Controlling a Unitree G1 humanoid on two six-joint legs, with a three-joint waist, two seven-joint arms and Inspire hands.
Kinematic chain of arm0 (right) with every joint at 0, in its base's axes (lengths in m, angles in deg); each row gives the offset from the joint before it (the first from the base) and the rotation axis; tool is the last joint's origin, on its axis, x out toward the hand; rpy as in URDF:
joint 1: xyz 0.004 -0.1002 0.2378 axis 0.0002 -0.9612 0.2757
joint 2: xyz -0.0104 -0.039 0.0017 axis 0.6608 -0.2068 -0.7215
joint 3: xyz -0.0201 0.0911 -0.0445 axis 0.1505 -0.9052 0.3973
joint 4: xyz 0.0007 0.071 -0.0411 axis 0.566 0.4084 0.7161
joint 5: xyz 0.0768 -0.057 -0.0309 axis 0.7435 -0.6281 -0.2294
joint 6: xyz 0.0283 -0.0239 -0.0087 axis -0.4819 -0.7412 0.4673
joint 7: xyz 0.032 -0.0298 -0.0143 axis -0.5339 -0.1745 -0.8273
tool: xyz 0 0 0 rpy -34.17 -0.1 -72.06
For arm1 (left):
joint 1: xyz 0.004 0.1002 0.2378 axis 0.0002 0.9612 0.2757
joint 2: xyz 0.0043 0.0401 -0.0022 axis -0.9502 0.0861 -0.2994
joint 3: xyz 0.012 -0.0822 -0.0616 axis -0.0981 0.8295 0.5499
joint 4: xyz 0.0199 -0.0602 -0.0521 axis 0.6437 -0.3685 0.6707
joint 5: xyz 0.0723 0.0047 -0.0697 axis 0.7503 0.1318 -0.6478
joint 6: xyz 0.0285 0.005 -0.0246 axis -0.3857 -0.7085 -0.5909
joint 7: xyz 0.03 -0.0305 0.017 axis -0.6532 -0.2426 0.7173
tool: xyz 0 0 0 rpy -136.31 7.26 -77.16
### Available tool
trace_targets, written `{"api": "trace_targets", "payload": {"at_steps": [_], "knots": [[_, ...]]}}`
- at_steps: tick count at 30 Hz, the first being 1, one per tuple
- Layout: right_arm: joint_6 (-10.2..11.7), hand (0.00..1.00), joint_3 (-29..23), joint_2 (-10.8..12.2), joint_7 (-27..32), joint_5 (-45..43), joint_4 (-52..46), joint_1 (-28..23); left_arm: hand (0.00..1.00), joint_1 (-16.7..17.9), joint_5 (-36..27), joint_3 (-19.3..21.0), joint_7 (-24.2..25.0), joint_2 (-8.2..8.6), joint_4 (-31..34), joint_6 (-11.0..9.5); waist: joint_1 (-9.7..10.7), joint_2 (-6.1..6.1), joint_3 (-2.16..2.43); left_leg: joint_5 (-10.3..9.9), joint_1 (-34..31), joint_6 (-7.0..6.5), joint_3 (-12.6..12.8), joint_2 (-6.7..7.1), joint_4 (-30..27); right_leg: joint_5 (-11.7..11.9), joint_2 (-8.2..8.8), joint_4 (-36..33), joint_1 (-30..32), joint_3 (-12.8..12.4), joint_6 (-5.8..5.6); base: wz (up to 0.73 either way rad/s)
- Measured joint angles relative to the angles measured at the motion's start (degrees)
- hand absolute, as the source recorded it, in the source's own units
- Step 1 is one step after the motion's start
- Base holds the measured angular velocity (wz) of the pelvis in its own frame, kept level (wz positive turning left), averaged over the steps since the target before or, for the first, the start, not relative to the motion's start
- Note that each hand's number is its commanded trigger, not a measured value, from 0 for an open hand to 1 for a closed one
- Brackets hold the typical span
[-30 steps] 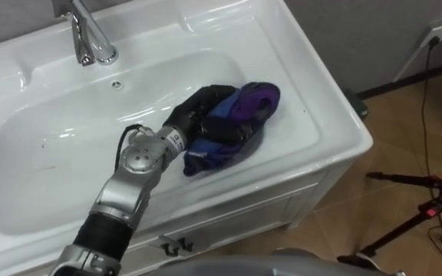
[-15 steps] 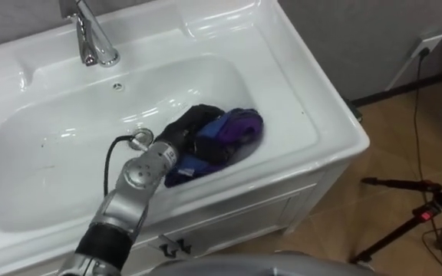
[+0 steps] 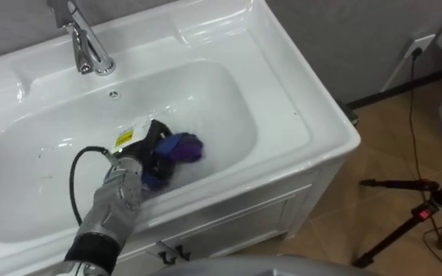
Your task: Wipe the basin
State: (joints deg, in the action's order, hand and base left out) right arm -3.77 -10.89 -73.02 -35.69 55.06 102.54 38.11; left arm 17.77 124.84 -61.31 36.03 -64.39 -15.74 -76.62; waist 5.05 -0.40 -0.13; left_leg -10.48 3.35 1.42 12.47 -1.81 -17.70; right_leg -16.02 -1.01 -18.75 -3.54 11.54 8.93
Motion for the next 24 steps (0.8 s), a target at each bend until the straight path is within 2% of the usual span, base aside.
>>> {"api": "trace_targets", "payload": {"at_steps": [4, 6, 7, 9, 11, 13, 15, 16, 18, 21, 24], "knots": [[0.1, 0.0, -1.5, -0.5, 0.5, 0.0, -0.1, -0.2, 1.0, 0.1, 5.8, 2.2, -2.2, -2.27, -2.5, 2.4, -0.1, 0.45, 0.04, -0.1, -0.1, 0.15, 0.1, -0.44, 0.2, 0.2, -0.48, 0.2, 0.2, -0.2, 0.41, -0.03], [0.1, 0.0, -1.8, -1.0, 1.0, 0.0, -0.3, -0.3, 1.0, 0.0, 8.2, 3.5, -2.6, -4.03, -3.7, 4.1, -0.1, 1.09, 0.15, -0.1, -0.8, 0.18, 0.1, -0.71, -0.4, 0.3, -0.66, 0.2, 0.6, 0.0, 0.63, 0.02], [0.1, 0.0, -1.8, -1.1, 1.0, 0.2, -0.3, -0.3, 1.0, 0.0, 8.6, 3.7, -2.7, -4.39, -4.1, 4.6, -0.1, 1.35, 0.22, -0.1, -1.1, 0.24, 0.1, -0.79, -0.6, 0.4, -0.7, 0.2, 0.6, 0.1, 0.67, 0.08], [0.1, 0.0, -1.8, -1.8, 1.0, 0.4, -0.2, -0.3, 1.0, -0.1, 9.8, 5.0, -3.1, -5.51, -5.3, 5.7, -0.2, 2.32, 0.23, -0.9, -2.1, 1.11, 0.1, -1.5, -2.1, 0.5, -1.18, 0.4, 0.7, 0.6, 0.9, 0.09], [0.1, 0.0, -2.0, -2.1, 1.2, 0.4, -0.2, -0.4, 1.0, -0.1, 11.9, 5.8, -3.1, -6.35, -5.8, 6.3, -0.3, 2.87, 0.1, -1.1, -2.1, 0.82, -0.1, -1.63, -2.1, 0.5, -1.43, 0.6, 0.7, 0.7, 0.93, 0.07], [0.1, 0.0, -3.7, -2.3, 1.4, 0.5, -0.3, -0.9, 1.0, -0.1, 13.4, 5.9, -3.1, -7.77, -6.1, 7.0, -0.6, 3.55, 0.25, -1.1, -2.2, 0.81, -0.2, -1.71, -2.1, 0.5, -1.6, 0.9, 0.7, 0.6, 0.92, 0.05], [-0.1, 0.0, -4.1, -2.9, 1.9, 0.6, -0.2, -1.1, 1.0, -0.1, 14.8, 5.9, -3.3, -10.56, -6.0, 7.6, -0.7, 4.02, 0.21, -1.1, -2.3, 0.8, -0.5, -1.67, -2.1, 0.5, -1.62, 1.0, 0.7, 0.7, 0.95, 0.0], [-0.1, 0.0, -4.1, -3.1, 2.1, 0.5, -0.3, -1.3, 1.0, -0.1, 14.8, 5.9, -3.5, -11.39, -5.8, 7.8, -0.7, 4.26, 0.27, -1.1, -2.3, 0.8, -0.5, -1.67, -2.1, 0.5, -1.62, 1.0, 0.7, 0.8, 0.97, 0.03], [-0.1, 0.0, -4.1, -3.7, 2.4, 0.2, -1.0, -2.0, 1.0, -0.3, 15.6, 6.3, -4.3, -14.37, -4.3, 8.9, -0.8, 4.73, 0.51, -1.1, -2.9, 0.8, -0.5, -1.69, -2.0, 0.6, -1.6, 0.9, 1.5, 1.2, 1.12, 0.06], [0.0, 0.0, -3.9, -4.9, 2.3, 0.2, -1.4, -2.2, 1.0, -0.5, 17.0, 8.5, -4.5, -16.02, -3.3, 10.2, -1.1, 5.3, 0.25, -1.2, -2.8, 0.79, -0.6, -1.64, -1.6, 0.6, -1.56, 0.9, 1.4, 1.2, 1.2, 0.0], [0.0, 0.0, -3.7, -5.5, 2.3, 0.2, -1.4, -2.1, 1.0, -0.5, 17.1, 9.0, -4.5, -16.9, -3.2, 11.0, -1.2, 5.75, 0.11, -1.2, -2.7, 0.79, -0.9, -1.56, -1.5, 0.6, -1.55, 1.0, 1.3, 1.3, 1.19, 0.0]]}}
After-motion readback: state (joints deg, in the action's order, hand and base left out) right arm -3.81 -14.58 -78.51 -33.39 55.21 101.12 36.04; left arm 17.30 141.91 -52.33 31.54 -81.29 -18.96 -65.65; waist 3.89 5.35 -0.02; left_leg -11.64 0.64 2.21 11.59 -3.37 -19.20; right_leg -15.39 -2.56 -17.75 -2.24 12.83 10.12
